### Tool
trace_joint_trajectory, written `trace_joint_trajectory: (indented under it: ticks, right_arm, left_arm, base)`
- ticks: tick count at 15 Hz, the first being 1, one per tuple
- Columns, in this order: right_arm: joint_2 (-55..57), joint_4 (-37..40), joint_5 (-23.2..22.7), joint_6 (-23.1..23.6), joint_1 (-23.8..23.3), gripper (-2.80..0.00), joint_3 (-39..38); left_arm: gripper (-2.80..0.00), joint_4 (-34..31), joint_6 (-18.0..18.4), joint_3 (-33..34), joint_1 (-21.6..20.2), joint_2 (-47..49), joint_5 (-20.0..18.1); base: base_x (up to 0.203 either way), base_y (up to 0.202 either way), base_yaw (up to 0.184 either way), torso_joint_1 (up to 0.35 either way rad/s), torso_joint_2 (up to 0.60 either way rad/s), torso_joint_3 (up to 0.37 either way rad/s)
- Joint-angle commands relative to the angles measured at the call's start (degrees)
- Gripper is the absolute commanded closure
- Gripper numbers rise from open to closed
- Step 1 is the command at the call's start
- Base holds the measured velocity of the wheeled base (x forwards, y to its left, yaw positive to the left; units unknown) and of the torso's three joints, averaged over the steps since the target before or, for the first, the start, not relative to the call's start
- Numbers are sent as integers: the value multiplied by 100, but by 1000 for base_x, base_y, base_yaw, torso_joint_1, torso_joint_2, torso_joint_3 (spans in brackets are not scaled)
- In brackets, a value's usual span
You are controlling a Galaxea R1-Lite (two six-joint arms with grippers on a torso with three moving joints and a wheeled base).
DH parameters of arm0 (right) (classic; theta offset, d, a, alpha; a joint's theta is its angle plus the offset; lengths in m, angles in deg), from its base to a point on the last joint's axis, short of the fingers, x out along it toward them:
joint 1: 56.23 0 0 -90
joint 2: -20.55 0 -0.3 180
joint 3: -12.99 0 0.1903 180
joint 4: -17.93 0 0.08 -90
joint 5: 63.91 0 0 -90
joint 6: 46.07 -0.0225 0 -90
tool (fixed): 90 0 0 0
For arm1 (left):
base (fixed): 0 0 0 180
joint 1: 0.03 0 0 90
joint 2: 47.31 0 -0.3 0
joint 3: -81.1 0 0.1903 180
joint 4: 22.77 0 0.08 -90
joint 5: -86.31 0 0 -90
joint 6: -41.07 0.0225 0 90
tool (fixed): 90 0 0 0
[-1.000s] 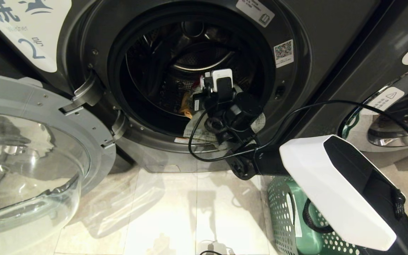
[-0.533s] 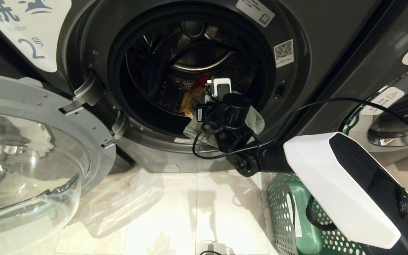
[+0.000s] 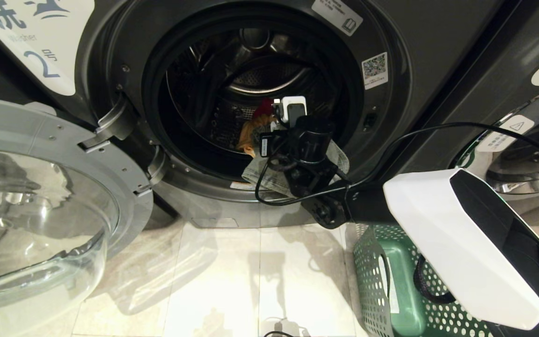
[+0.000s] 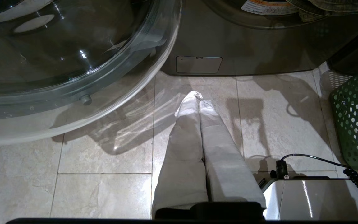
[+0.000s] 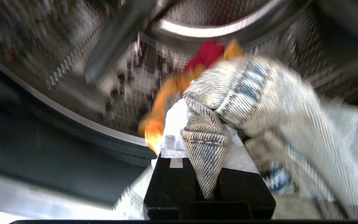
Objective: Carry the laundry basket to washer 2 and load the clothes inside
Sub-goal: Place the clothes into the washing machine
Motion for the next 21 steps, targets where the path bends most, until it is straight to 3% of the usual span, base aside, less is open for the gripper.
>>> trace_joint_trajectory:
  ticks: [1, 21]
  right_arm:
    - [-34, -74, -1, 24, -22, 0, 6]
    - [14, -91, -1, 42, -158, 0, -3]
  left_arm:
    - [0, 1, -1, 0, -4, 9, 1]
    - [0, 1, 7, 0, -4, 9, 1]
  base:
    - [0, 0, 0, 0, 0, 0]
    - [0, 0, 0, 0, 0, 0]
